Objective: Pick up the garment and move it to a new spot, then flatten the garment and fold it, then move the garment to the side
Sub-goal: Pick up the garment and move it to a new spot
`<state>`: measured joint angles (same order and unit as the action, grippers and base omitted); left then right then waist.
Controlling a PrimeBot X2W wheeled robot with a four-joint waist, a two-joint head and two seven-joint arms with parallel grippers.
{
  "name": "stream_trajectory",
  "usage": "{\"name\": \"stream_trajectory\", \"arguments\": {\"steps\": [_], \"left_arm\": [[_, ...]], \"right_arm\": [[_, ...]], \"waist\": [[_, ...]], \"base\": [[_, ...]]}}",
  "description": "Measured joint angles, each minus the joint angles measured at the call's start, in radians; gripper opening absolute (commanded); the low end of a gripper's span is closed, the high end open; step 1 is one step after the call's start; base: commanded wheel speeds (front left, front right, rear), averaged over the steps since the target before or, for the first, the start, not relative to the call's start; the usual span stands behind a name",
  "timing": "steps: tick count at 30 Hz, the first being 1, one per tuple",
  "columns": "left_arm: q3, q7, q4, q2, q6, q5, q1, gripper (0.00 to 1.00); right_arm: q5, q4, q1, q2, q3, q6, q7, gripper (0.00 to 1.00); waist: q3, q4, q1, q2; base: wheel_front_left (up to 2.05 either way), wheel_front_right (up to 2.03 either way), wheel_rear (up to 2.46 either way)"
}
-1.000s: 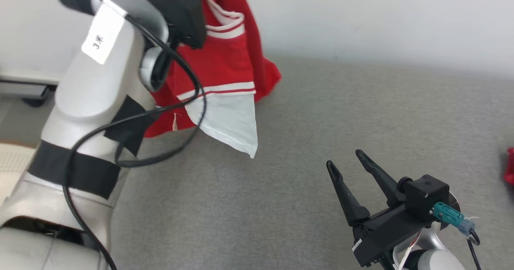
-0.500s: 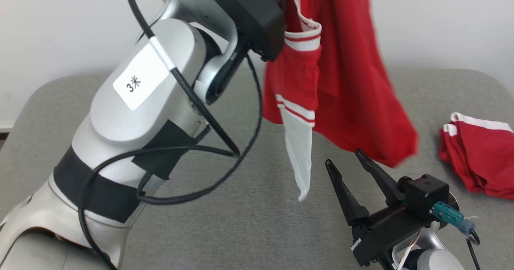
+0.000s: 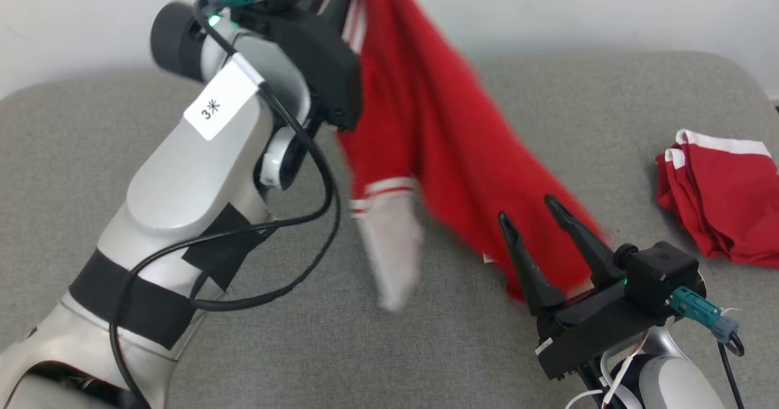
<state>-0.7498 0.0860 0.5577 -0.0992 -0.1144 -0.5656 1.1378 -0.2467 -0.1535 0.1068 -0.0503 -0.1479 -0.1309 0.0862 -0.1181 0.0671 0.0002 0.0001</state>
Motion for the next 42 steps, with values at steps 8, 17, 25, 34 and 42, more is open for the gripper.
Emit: {"name": "stream_trajectory", "arguments": {"steps": [8, 17, 25, 34, 42], "left_arm": [[0.004, -0.035, 0.263, -0.026, 0.005, -0.003, -0.007, 0.00], [0.031, -0.115, 0.467, -0.059, -0.021, -0.010, 0.002, 0.00], [0.042, -0.157, 0.579, -0.076, -0.008, -0.019, 0.018, 1.00], [0.039, -0.160, 0.652, -0.044, 0.037, -0.040, 0.020, 1.00], [0.049, -0.067, 0.695, -0.010, 0.081, -0.094, -0.041, 1.00]], "right_arm": [[0.004, -0.003, 0.031, 0.000, -0.010, 0.000, -0.007, 1.00], [0.008, 0.002, 0.048, 0.000, -0.018, 0.000, -0.007, 1.00], [0.008, 0.010, 0.052, 0.000, -0.020, 0.000, -0.012, 1.00], [0.006, 0.024, 0.052, 0.000, -0.026, 0.000, -0.016, 1.00], [0.000, 0.040, 0.035, 0.000, -0.023, 0.000, -0.017, 1.00]], "waist": [[-0.072, 0.014, 0.0000, 0.0000], [-0.109, 0.029, -0.0001, 0.0000], [-0.114, 0.021, -0.0001, 0.0000], [-0.093, -0.008, -0.0002, 0.0000], [-0.040, -0.043, -0.0003, 0.0000]], "base": [[0.00, 0.00, 0.00], [0.00, 0.00, 0.00], [0.00, 0.00, 0.00], [0.00, 0.00, 0.00], [0.00, 0.00, 0.00]]}}
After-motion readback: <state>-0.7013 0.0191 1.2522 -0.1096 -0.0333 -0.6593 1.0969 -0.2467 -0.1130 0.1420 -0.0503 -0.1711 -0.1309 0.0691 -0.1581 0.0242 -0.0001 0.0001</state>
